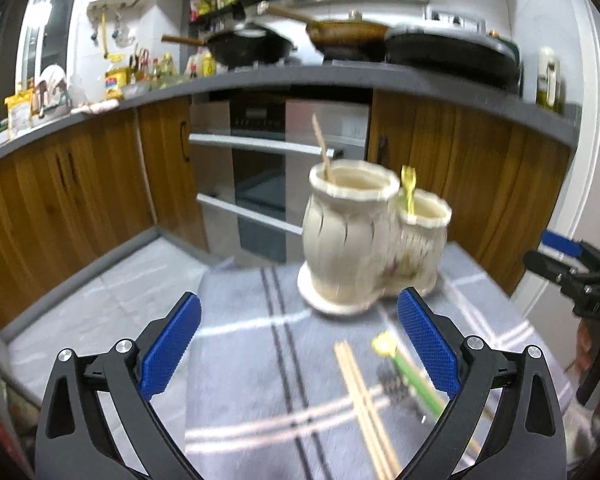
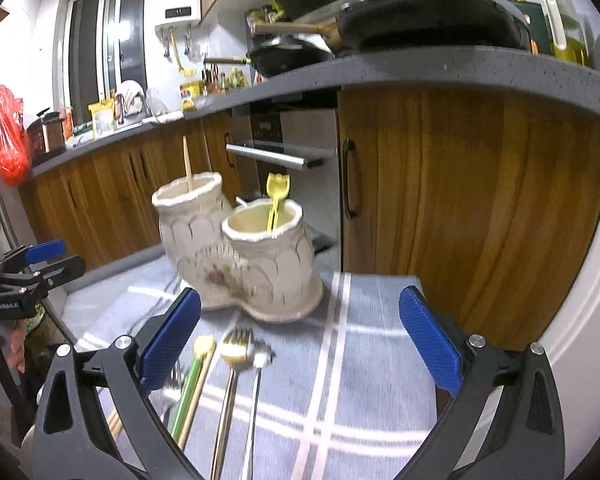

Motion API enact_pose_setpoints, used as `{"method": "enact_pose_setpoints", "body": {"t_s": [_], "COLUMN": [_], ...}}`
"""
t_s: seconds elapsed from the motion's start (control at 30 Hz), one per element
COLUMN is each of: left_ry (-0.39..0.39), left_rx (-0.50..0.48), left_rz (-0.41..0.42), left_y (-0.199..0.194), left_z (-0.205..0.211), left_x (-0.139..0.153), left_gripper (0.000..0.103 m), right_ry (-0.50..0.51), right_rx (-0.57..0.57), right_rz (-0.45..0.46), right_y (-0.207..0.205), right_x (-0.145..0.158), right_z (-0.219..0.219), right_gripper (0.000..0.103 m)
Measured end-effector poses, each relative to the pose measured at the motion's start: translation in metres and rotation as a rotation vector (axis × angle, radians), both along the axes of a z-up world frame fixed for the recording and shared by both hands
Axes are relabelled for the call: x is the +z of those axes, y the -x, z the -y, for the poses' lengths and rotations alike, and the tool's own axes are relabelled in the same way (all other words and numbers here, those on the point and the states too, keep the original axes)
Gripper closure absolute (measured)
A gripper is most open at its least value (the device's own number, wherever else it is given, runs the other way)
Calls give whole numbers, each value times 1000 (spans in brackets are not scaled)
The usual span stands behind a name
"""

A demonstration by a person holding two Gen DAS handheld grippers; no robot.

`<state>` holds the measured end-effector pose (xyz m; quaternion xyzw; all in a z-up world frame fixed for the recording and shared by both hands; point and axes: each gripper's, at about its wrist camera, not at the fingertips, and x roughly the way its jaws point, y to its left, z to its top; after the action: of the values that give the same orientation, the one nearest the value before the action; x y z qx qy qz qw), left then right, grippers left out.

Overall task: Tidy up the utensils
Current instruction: 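Open both tools and withdraw them back over the table, then grasp the silver flower spoon with the right tool while the left tool grasps another chopstick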

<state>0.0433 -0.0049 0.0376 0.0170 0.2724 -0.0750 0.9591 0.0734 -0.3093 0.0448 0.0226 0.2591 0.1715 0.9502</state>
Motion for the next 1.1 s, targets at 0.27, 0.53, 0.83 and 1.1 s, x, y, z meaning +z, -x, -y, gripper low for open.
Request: {"method": "enact_pose_setpoints", "body": {"t_s": [0.27,0.53,0.83,1.1], "left_ry": [-43,-69,-91,-116], "left_rx": [21,11,-54,-88], "left_rz": [-216,-356,-456,-481], "left_y": [3,10,15,19], "left_z": [-1,3,22,32], "left_x": [-42,-74,-92,-89], "left_gripper": [5,8,32,47], "right_ry": [63,114,165,182], "right_rx": [19,48,52,58], "right_rz": [-70,-137,-184,-204], "right_y": [14,23,25,25], "right_x": [-16,-37,-54,-62], "right_z": [-5,-11,-13,-10], "right_gripper": [5,5,5,5]}}
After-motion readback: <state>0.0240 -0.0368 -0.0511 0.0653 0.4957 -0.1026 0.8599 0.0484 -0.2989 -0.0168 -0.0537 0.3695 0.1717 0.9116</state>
